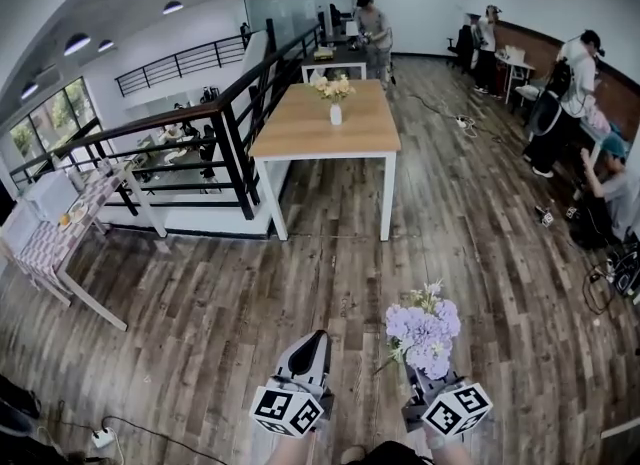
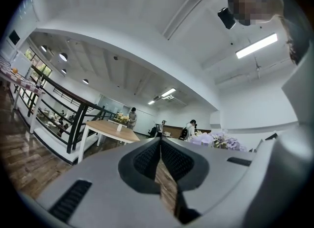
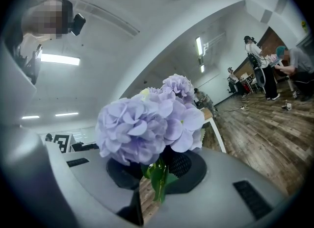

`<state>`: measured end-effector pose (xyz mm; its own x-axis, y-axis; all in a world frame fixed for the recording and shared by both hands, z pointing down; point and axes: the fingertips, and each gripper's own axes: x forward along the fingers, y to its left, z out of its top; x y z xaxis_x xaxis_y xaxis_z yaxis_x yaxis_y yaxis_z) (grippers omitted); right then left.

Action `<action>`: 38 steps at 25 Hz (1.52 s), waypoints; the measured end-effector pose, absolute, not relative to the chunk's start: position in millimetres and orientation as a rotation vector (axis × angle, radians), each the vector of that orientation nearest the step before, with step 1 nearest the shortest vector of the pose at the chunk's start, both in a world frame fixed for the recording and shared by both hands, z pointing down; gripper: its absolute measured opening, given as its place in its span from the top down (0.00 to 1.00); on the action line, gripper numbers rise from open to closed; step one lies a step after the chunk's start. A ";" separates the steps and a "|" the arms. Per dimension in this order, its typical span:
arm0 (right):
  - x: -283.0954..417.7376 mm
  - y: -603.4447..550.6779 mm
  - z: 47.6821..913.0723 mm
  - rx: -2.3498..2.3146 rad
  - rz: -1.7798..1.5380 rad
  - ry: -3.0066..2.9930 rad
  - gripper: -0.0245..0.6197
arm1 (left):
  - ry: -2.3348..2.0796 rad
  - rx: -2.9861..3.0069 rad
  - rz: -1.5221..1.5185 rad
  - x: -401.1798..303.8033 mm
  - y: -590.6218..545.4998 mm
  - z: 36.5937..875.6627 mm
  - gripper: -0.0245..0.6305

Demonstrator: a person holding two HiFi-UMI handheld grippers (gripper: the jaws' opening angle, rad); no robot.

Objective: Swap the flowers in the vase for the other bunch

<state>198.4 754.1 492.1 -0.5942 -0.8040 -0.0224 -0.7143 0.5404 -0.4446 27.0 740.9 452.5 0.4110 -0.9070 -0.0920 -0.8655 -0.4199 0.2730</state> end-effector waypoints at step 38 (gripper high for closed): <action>220.5 412.5 468.6 -1.092 -0.540 2.630 0.85 | -1.751 2.424 -0.337 47.1 428.2 433.3 0.95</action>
